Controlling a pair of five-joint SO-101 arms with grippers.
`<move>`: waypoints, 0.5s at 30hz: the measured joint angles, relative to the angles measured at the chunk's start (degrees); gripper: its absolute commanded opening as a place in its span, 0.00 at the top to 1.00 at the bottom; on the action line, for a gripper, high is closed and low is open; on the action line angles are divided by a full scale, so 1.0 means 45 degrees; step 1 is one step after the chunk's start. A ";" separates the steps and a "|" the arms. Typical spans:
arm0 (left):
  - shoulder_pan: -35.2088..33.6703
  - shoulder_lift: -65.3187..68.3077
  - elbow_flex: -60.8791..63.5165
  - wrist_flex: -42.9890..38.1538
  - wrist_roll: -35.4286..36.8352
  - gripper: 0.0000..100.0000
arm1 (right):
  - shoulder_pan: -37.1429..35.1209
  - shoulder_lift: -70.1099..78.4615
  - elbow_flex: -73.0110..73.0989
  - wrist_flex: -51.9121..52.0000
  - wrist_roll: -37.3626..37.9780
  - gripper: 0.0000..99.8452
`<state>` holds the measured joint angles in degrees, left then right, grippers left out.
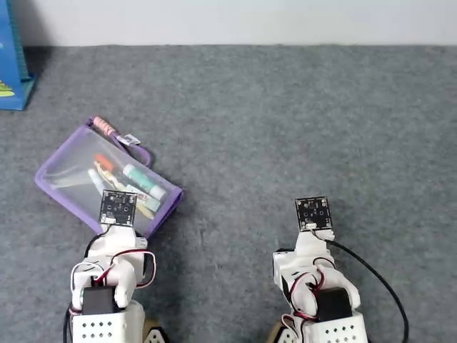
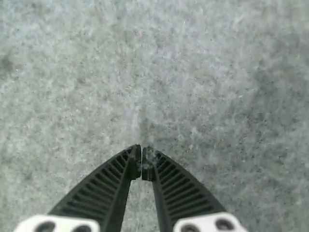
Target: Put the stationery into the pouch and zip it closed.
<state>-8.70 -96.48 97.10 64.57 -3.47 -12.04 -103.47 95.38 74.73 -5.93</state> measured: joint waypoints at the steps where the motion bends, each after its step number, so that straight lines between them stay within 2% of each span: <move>1: 0.0000 0.0000 0.0000 0.0000 -0.0020 0.99 | 0.0000 0.0000 0.0000 0.0000 0.0000 0.99; 15: -0.0195 0.0000 0.0000 0.0000 -0.0020 0.99 | 0.0000 0.0000 0.0000 0.0000 0.0000 0.99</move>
<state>-9.58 -96.48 97.10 64.57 -3.56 -12.04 -103.47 95.38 74.73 -5.93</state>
